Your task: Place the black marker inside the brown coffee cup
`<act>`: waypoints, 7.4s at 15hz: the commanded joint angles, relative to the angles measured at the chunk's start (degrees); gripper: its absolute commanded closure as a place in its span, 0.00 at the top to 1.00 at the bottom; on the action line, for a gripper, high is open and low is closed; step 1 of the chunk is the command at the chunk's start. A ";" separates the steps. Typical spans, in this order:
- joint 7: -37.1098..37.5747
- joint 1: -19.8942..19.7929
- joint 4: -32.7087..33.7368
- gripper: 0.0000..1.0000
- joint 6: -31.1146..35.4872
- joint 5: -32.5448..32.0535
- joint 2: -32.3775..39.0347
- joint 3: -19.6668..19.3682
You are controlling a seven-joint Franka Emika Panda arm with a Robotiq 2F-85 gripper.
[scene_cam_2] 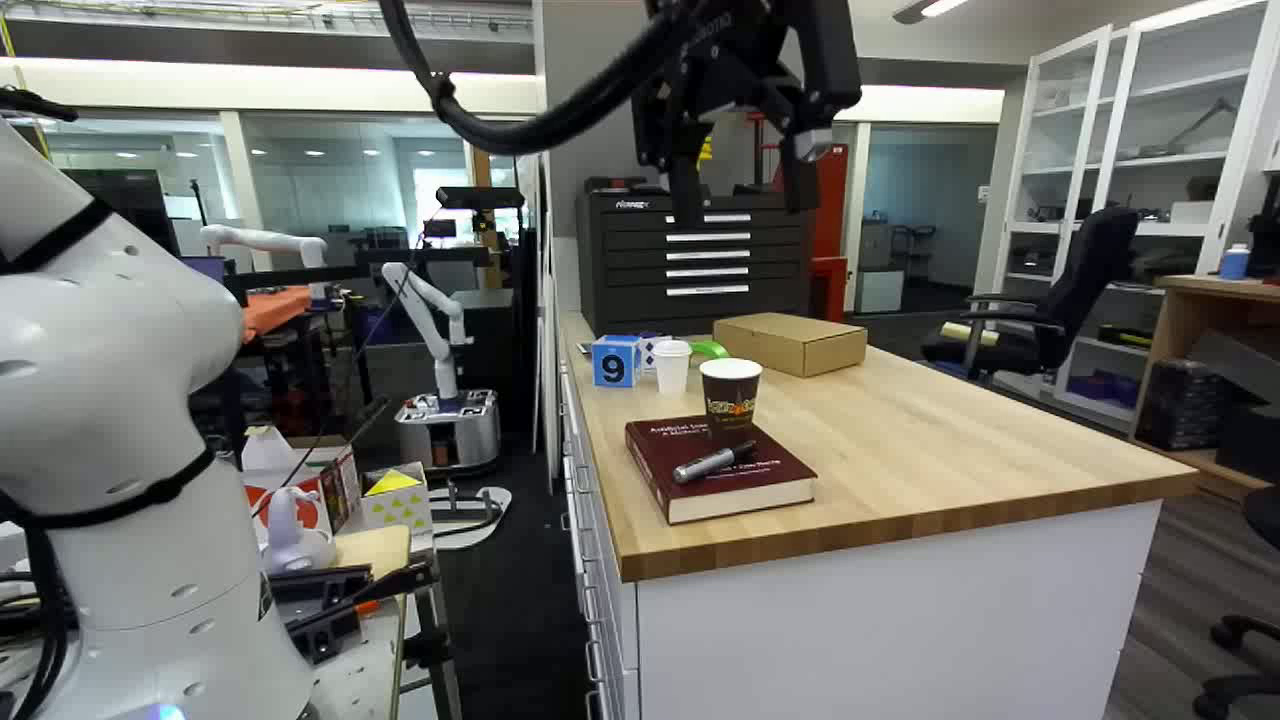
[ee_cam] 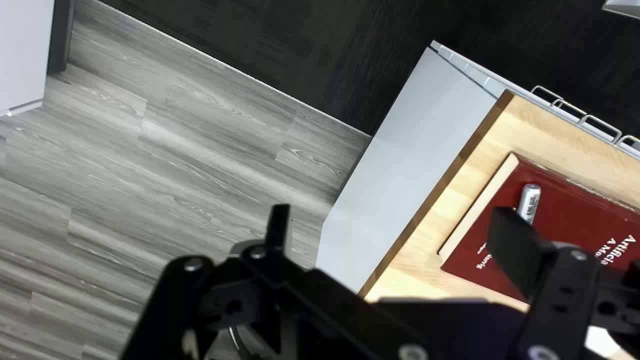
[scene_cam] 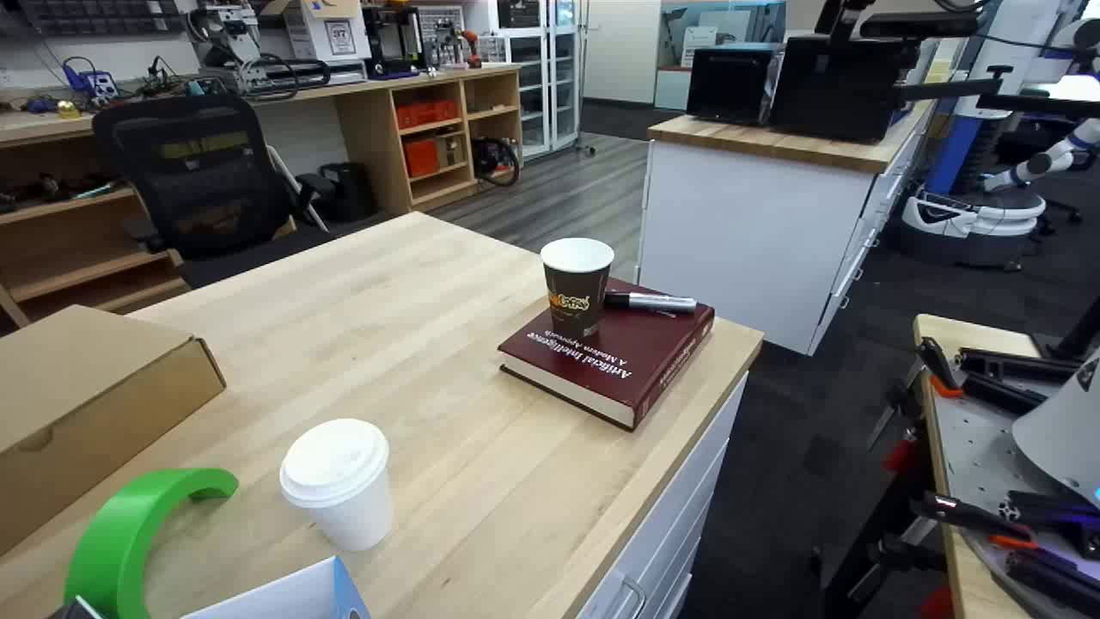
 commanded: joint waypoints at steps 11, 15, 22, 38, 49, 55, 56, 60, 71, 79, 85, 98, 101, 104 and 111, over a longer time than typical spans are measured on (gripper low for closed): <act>-0.73 -0.34 -0.52 1.00 0.42 0.57 0.40 0.85; -1.06 1.33 -3.08 1.00 1.91 1.60 1.21 2.52; 5.53 3.19 -5.51 1.00 5.52 3.68 6.18 8.57; 24.92 6.05 -4.86 1.00 9.98 8.75 14.11 18.92; 23.99 8.36 -8.69 1.00 21.94 8.75 21.66 21.33; 24.13 8.31 -9.91 1.00 26.56 7.78 25.61 22.02; 24.18 8.19 -10.00 1.00 27.32 7.56 26.56 21.98; 24.57 8.10 -9.73 1.00 28.59 6.44 29.44 22.03; 23.92 7.88 -8.24 0.60 32.93 6.39 36.32 21.98; 23.98 7.50 -9.25 0.08 36.35 6.41 34.99 21.63; 26.43 7.01 -10.51 0.06 33.81 3.22 30.71 20.39; 23.46 6.59 -1.40 0.06 15.25 -7.96 20.60 21.23; 21.11 7.56 3.90 0.06 8.59 -9.13 22.15 22.73; 18.34 8.91 8.99 0.06 1.27 -11.31 24.53 24.58; 12.68 11.46 17.21 0.06 -7.23 -17.14 31.78 27.15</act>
